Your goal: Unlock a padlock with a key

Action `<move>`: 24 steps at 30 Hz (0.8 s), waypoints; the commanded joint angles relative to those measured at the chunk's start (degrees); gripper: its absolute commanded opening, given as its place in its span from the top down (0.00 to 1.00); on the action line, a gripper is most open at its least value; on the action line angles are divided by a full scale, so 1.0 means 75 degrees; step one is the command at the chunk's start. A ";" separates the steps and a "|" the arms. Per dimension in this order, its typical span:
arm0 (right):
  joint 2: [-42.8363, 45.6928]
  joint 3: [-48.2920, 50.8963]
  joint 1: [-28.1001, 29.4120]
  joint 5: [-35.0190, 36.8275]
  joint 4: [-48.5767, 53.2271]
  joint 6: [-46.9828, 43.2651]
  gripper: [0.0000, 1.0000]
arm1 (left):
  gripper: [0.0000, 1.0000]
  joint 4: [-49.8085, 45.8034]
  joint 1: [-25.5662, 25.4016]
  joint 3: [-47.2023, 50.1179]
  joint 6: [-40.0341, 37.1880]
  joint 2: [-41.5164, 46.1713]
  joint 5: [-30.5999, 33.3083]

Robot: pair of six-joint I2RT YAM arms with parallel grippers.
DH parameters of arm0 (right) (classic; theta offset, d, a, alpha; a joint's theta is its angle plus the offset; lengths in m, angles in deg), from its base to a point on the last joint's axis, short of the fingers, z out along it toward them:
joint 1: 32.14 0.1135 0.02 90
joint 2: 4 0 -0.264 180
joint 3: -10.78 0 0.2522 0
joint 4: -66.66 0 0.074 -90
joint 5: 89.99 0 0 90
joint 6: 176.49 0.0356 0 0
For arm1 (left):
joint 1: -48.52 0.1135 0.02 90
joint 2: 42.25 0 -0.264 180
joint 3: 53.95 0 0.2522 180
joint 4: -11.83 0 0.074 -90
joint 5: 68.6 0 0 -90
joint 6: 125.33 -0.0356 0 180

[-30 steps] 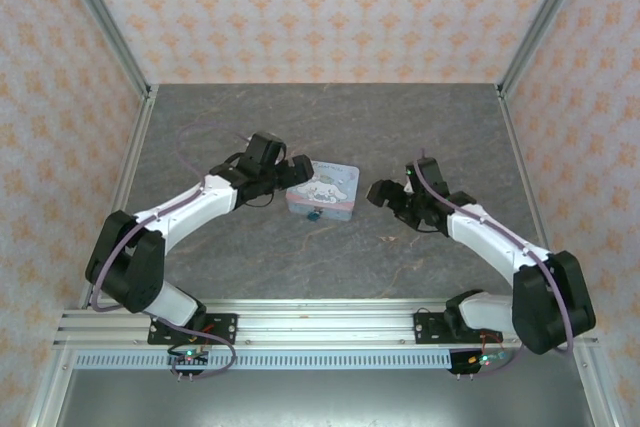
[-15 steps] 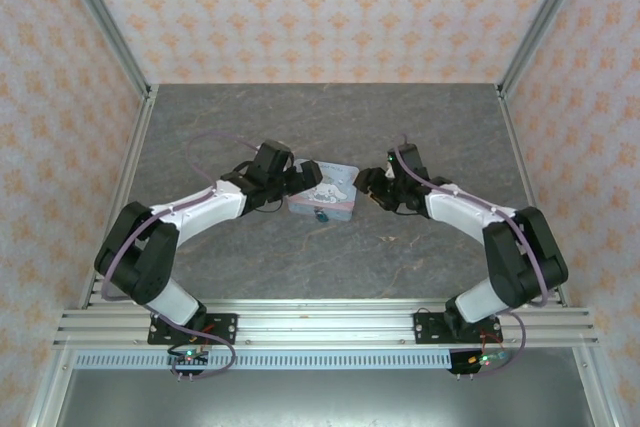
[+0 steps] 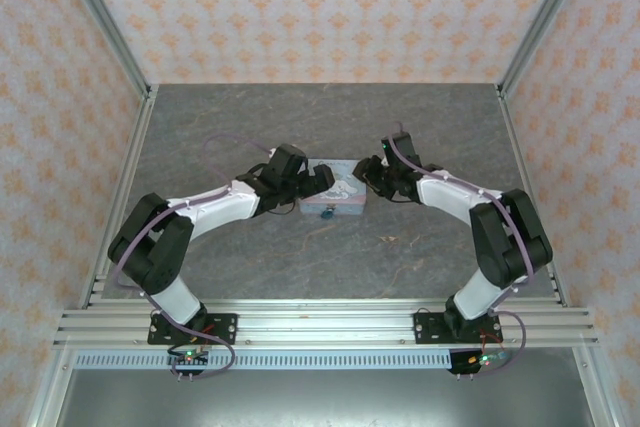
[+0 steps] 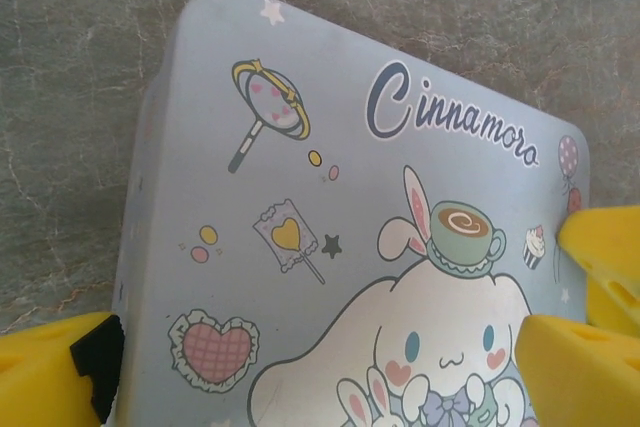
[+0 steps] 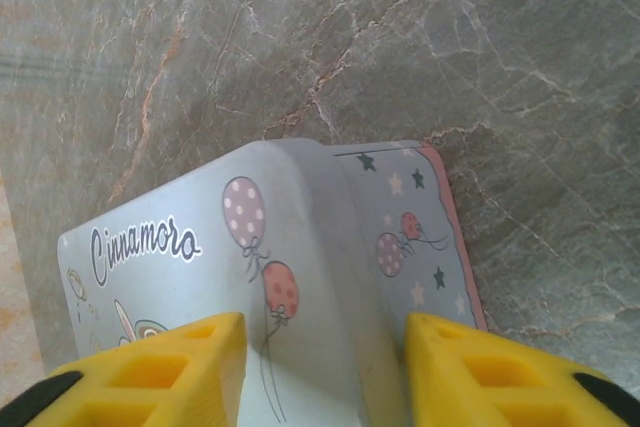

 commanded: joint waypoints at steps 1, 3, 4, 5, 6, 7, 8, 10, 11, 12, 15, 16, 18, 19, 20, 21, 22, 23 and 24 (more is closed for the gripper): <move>0.0057 -0.0223 0.0008 -0.0064 0.0027 -0.0140 0.27 | 0.00 0.0120 -0.0130 -0.0293 0.0016 -0.0032 0.0179; 0.0459 -0.0027 -0.0048 0.0125 0.0147 -0.0248 0.14 | 0.00 0.0004 -0.0129 -0.0250 -0.0073 0.0086 0.0284; 0.0754 0.0111 -0.0103 0.0242 0.0198 -0.0281 0.13 | 0.00 -0.0059 -0.0120 -0.0199 -0.0115 0.0197 0.0411; 0.1028 0.0212 -0.0172 0.0309 0.0295 -0.0316 0.12 | 0.00 -0.0185 -0.0119 -0.0146 -0.0150 0.0296 0.0558; 0.1337 0.0304 -0.0242 0.0348 0.0452 -0.0405 0.12 | 0.00 -0.0314 -0.0091 -0.0102 -0.0214 0.0451 0.0708; 0.1652 0.0355 -0.0280 0.0450 0.0755 -0.0565 0.12 | 0.00 -0.0420 -0.0063 -0.0034 -0.0274 0.0622 0.0844; 0.1901 0.0413 -0.0292 0.0560 0.1044 -0.0738 0.12 | 0.00 -0.0533 -0.0030 0.0009 -0.0313 0.0775 0.0954; 0.2389 0.0511 -0.0294 0.0757 0.1749 -0.1227 0.12 | 0.00 -0.0826 0.0039 0.0116 -0.0417 0.1183 0.1188; 0.2552 0.0589 -0.0292 0.0774 0.1998 -0.1415 0.13 | 0.00 -0.0966 0.0062 0.0137 -0.0456 0.1340 0.1244; 0.2668 0.0700 -0.0284 0.0783 0.2220 -0.1587 0.13 | 0.00 -0.1129 0.0079 0.0165 -0.0497 0.1523 0.1278; 0.2696 0.1092 -0.0287 0.0811 0.2533 -0.2002 0.14 | 0.00 -0.1404 0.0080 0.0249 -0.0476 0.1957 0.1254; 0.2649 0.1237 -0.0294 0.0792 0.2506 -0.2066 0.15 | 0.00 -0.1415 0.0071 0.0298 -0.0432 0.2076 0.1201; 0.2503 0.1508 -0.0284 0.0707 0.2347 -0.2126 0.16 | 0.00 -0.1451 0.0070 0.0376 -0.0315 0.2295 0.1136; 0.2383 0.1606 -0.0278 0.0672 0.2272 -0.2152 0.16 | 0.00 -0.1509 0.0071 0.0380 -0.0266 0.2398 0.1110; 0.2293 0.1678 -0.0258 0.0601 0.2200 -0.2187 0.17 | 0.00 -0.1580 0.0073 0.0379 -0.0231 0.2475 0.1091; 0.2193 0.1736 -0.0223 0.0572 0.2133 -0.2213 0.17 | 0.00 -0.1681 0.0069 0.0358 -0.0181 0.2558 0.1075; 0.2116 0.1789 -0.0176 0.0554 0.2095 -0.2232 0.17 | 0.00 -0.1749 0.0069 0.0351 -0.0146 0.2627 0.1034; 0.2049 0.1857 -0.0114 0.0504 0.1998 -0.2266 0.17 | 0.00 -0.1786 0.0056 0.0351 -0.0110 0.2696 0.0996; 0.1999 0.1913 -0.0049 0.0499 0.1916 -0.2278 0.17 | 0.00 -0.1802 0.0051 0.0357 -0.0076 0.2772 0.0985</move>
